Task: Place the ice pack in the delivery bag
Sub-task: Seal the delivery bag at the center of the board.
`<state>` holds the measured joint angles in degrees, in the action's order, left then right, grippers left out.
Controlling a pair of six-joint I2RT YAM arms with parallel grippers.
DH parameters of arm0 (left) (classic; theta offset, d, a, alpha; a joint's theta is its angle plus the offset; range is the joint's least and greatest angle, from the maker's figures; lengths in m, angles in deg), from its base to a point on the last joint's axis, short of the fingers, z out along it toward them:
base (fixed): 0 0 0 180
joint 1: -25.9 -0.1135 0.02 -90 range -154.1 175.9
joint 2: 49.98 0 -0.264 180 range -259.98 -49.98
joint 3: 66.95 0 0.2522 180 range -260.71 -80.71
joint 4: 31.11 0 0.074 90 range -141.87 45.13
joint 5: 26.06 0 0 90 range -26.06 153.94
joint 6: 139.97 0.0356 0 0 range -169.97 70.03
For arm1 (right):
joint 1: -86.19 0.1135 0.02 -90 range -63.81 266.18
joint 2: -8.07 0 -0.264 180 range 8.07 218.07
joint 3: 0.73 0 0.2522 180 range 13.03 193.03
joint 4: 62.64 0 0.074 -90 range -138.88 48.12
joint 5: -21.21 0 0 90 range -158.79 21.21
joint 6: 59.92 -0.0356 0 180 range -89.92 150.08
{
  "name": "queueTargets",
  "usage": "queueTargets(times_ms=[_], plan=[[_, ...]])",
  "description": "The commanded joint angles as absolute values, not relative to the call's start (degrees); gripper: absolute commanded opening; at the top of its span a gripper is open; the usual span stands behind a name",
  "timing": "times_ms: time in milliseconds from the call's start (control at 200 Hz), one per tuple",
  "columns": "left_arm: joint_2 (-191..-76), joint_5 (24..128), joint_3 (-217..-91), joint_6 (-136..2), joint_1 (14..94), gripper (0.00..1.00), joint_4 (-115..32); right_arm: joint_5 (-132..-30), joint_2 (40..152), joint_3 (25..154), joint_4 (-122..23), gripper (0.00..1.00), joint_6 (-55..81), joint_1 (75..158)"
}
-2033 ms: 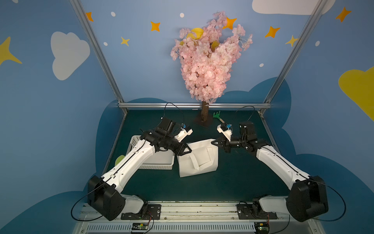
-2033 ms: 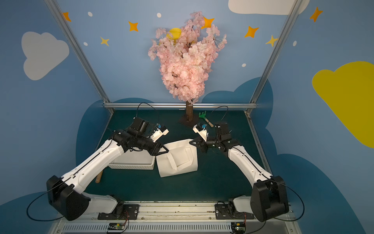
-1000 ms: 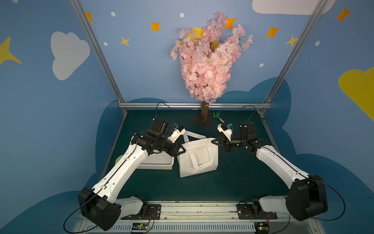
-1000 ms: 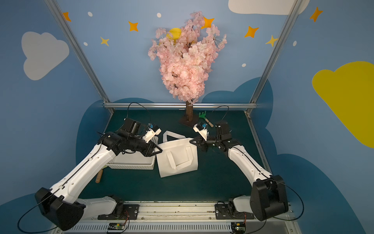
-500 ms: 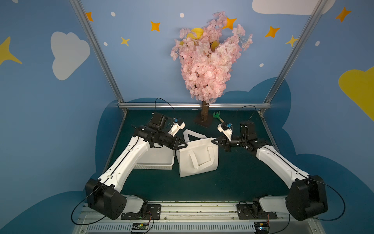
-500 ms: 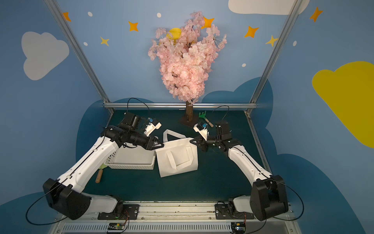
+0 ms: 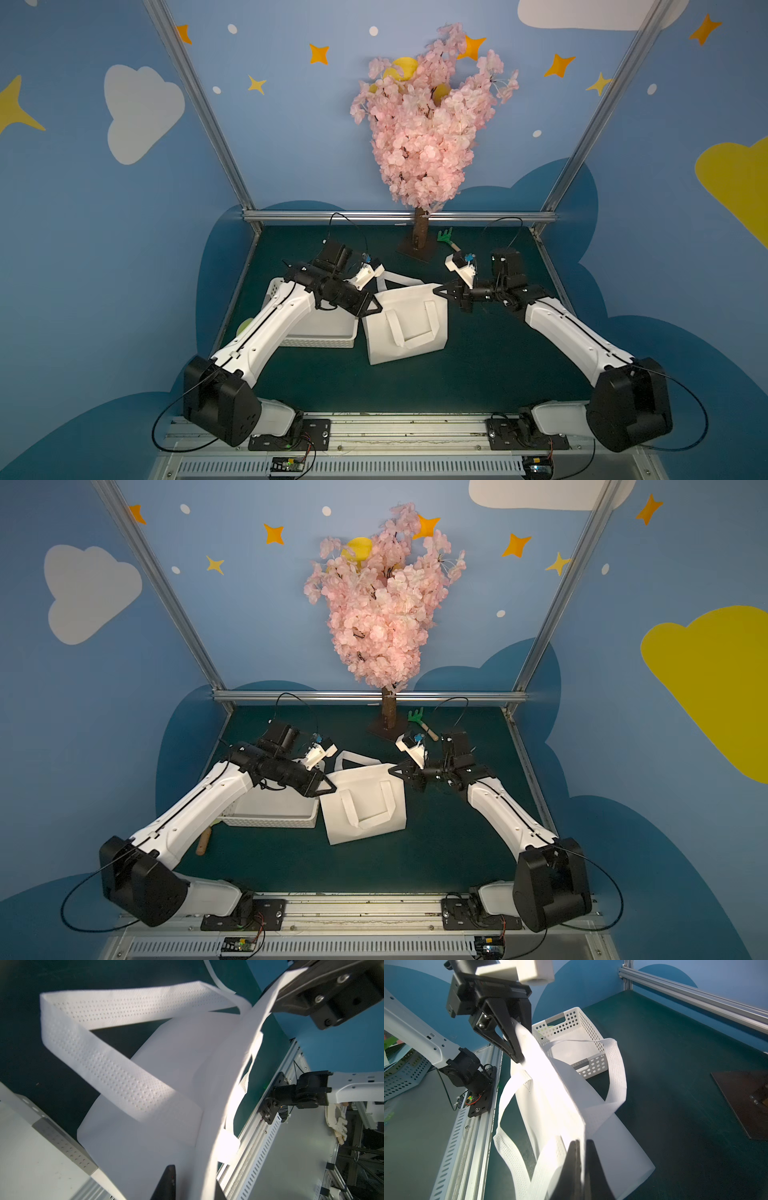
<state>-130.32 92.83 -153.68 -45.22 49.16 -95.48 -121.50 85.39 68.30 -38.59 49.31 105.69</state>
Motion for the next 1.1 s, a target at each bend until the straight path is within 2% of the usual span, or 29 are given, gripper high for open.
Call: queueTargets(times_ms=[0, 65, 165, 345, 456, 536, 676, 726, 971, 1011, 1071, 1091], plan=[[-128.9, 89.4, -153.0, -44.2, 49.0, 0.24, -95.2, -120.7, 86.1, 67.4, -38.8, 0.00, 48.9, 105.6], [-128.5, 90.1, -153.5, -44.9, 48.9, 0.24, -94.6, -120.7, 86.1, 67.4, -38.7, 0.00, 48.9, 105.7], [-128.2, 90.8, -154.2, -46.2, 48.4, 0.16, -94.1, -120.8, 86.1, 67.3, -38.7, 0.00, 48.9, 105.7], [-127.4, 92.9, -154.5, -48.4, 46.5, 0.16, -93.7, -120.7, 86.1, 67.1, -38.8, 0.00, 48.9, 105.8], [-126.8, 97.2, -153.4, -47.8, 46.2, 0.21, -93.7, -120.4, 86.0, 67.0, -38.9, 0.00, 48.9, 105.9], [-126.7, 96.6, -152.7, -48.1, 46.1, 0.13, -93.7, -120.6, 86.0, 67.1, -38.9, 0.00, 48.8, 105.8], [-127.4, 97.4, -152.4, -48.8, 45.8, 0.10, -93.5, -120.7, 86.0, 67.1, -39.0, 0.00, 48.9, 106.0], [-127.5, 97.6, -152.3, -48.8, 45.7, 0.03, -93.2, -120.8, 86.0, 67.1, -38.8, 0.00, 49.1, 106.1], [-127.1, 99.1, -151.9, -48.3, 45.5, 0.03, -92.6, -120.0, 85.4, 67.0, -38.3, 0.00, 49.2, 106.0], [-126.9, 98.9, -151.9, -48.5, 45.6, 0.08, -92.6, -119.7, 85.3, 67.0, -38.3, 0.00, 49.0, 106.1], [-126.7, 98.9, -152.2, -48.5, 45.4, 0.40, -92.7, -119.4, 85.1, 67.1, -38.3, 0.00, 48.7, 106.0], [-126.5, 99.0, -152.3, -48.4, 45.4, 0.48, -92.8, -119.1, 85.0, 67.1, -38.3, 0.08, 48.5, 105.9]])
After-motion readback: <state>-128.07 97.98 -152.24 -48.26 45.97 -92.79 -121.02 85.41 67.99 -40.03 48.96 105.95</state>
